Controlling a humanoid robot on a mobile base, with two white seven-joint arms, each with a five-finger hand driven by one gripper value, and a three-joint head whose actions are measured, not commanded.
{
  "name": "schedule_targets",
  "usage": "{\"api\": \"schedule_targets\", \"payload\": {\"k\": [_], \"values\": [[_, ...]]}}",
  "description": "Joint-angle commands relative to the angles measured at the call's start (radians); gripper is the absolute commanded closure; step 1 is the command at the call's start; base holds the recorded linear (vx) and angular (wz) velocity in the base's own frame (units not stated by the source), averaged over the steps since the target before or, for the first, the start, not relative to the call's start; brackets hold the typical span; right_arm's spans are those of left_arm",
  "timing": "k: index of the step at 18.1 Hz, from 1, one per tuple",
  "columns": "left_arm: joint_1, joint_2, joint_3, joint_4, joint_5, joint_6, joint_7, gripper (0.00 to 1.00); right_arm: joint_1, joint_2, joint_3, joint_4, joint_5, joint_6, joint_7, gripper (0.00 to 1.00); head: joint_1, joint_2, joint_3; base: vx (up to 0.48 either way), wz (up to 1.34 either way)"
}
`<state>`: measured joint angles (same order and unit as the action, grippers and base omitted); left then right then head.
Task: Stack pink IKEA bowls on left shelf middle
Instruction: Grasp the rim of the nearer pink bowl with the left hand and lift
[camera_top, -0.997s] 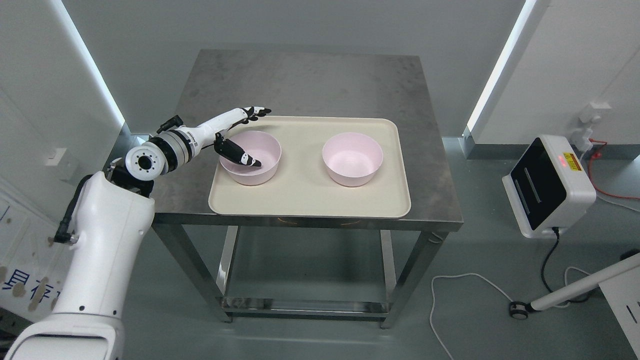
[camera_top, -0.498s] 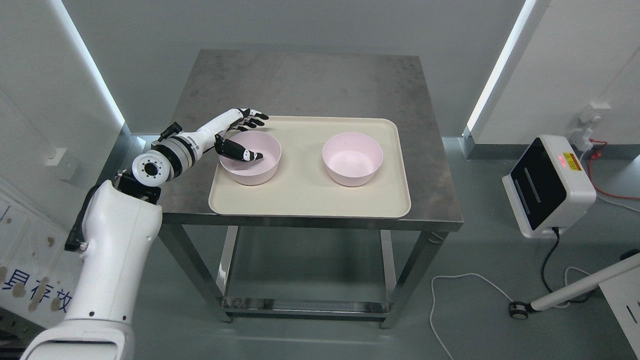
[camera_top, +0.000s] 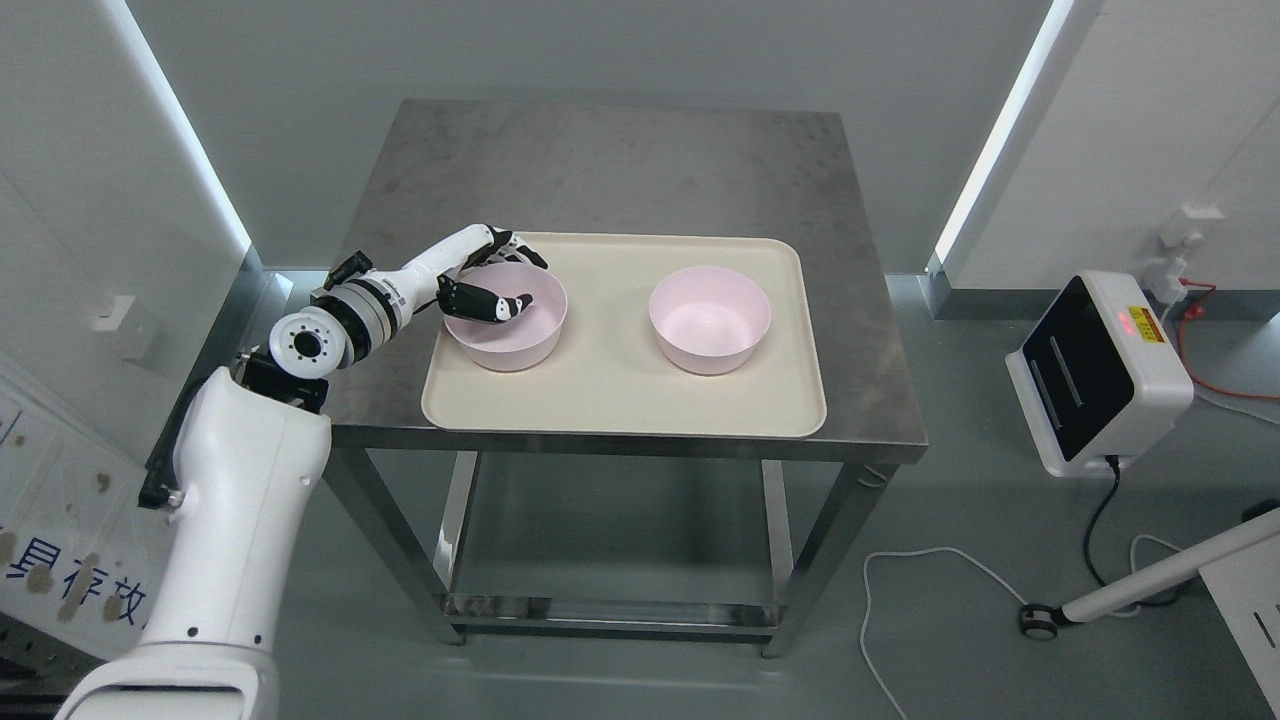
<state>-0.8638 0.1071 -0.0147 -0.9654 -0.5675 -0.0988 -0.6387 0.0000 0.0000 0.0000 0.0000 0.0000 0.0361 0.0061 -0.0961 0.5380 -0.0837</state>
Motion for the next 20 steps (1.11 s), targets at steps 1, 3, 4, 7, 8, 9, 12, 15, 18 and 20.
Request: {"api": "schedule_targets", "payload": {"k": [1,3,4,7,8,9,12,15,18,20], "values": [[0.002,-0.017,-0.002,0.002,-0.002,-0.03,0.007,0.86,0.003,-0.017,-0.011,-0.034,0.0,-0.001,0.0,0.0,0.0,0.0,0.0,0.0,0.0],[0.002,-0.018,-0.001,0.002,-0.003,-0.038,0.005,0.91,0.003,-0.017,-0.011,-0.034,0.0,-0.001,0.0,0.0,0.0,0.0,0.0,0.0,0.0],[0.0,-0.018,0.002,0.004,-0.003,-0.054,0.005,0.98,0.002,-0.017,-0.011,-0.034,0.0,-0.001,0.0,0.0,0.0,0.0,0.0,0.0,0.0],[-0.003,-0.021,0.01,0.004,-0.003,-0.068,0.005,1.0,0.002,-0.017,-0.011,-0.034,0.0,-0.001,0.0,0.0,0.0,0.0,0.0,0.0,0.0],[-0.007,-0.021,0.012,0.002,-0.003,-0.07,0.005,1.0,0.002,-0.017,-0.011,-0.034,0.0,-0.001,0.0,0.0,0.0,0.0,0.0,0.0,0.0],[-0.012,-0.021,0.013,0.002,-0.002,-0.07,0.005,1.0,0.002,-0.017,-0.011,-0.034,0.0,-0.001,0.0,0.0,0.0,0.0,0.0,0.0,0.0],[-0.058,-0.042,0.021,-0.016,0.006,-0.064,-0.001,1.0,0.002,-0.017,-0.011,-0.034,0.0,-0.001,0.0,0.0,0.0,0.0,0.0,0.0,0.0],[-0.124,-0.09,0.012,-0.058,0.008,-0.044,-0.033,0.99,0.002,-0.017,-0.011,-0.034,0.0,-0.001,0.0,0.0,0.0,0.0,0.0,0.0,0.0],[-0.194,-0.09,-0.095,-0.061,0.026,-0.015,-0.052,0.99,0.002,-0.017,-0.011,-0.034,0.0,-0.001,0.0,0.0,0.0,0.0,0.0,0.0,0.0],[-0.219,-0.09,-0.242,-0.061,0.113,0.026,-0.044,0.98,0.002,-0.017,-0.011,-0.034,0.0,-0.001,0.0,0.0,0.0,0.0,0.0,0.0,0.0]]}}
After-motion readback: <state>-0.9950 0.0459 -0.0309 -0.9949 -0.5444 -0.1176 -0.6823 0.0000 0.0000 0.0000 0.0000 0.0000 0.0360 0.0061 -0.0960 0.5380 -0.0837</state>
